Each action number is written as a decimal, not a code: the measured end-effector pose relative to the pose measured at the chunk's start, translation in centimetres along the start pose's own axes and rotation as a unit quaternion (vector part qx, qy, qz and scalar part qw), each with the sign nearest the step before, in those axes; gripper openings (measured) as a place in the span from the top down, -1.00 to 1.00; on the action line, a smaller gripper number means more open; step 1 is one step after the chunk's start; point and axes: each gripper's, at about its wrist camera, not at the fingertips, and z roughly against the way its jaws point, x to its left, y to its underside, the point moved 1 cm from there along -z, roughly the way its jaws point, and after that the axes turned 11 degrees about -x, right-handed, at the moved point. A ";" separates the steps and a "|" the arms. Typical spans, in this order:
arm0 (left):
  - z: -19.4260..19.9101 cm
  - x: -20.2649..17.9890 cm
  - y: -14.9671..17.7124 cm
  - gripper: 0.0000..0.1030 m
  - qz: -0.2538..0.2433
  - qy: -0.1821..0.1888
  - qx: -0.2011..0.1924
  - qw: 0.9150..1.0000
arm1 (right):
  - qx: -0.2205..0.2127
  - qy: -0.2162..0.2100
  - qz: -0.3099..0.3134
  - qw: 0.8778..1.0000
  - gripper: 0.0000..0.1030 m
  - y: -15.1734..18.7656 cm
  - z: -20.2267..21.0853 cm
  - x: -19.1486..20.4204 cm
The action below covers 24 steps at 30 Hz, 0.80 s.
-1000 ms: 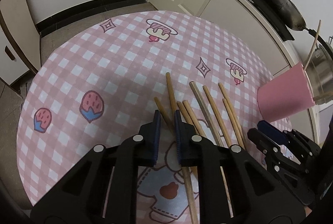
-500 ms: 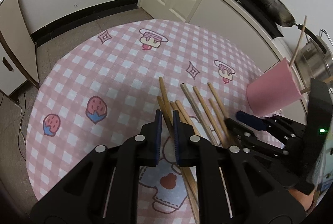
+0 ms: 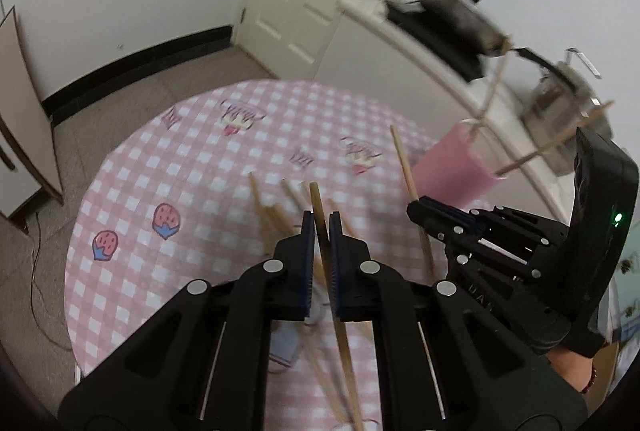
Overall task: Organize utensils
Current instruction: 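Carry the chopsticks over the pink cup and lower them in with both tools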
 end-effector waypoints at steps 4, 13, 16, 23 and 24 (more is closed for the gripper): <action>3.3 -2.6 -0.7 0.89 -0.018 0.028 -0.033 0.999 | -0.053 -0.002 -0.007 0.999 0.92 -1.2 4.7 0.0; 9.7 -8.5 -2.1 0.90 -0.061 0.072 -0.122 0.988 | -0.143 0.007 -0.016 0.990 0.92 -2.4 13.4 -1.0; 10.9 -10.2 -2.6 0.90 -0.071 0.077 -0.147 0.984 | -0.160 0.012 -0.016 0.987 0.92 -2.7 15.2 -1.4; 12.4 -12.8 -4.7 0.90 -0.079 0.075 -0.200 0.974 | -0.187 0.036 -0.024 0.981 0.92 -3.0 18.0 -3.9; 12.6 -13.3 -5.1 0.90 -0.083 0.070 -0.211 0.971 | -0.190 0.041 -0.026 0.981 0.92 -3.1 18.2 -4.5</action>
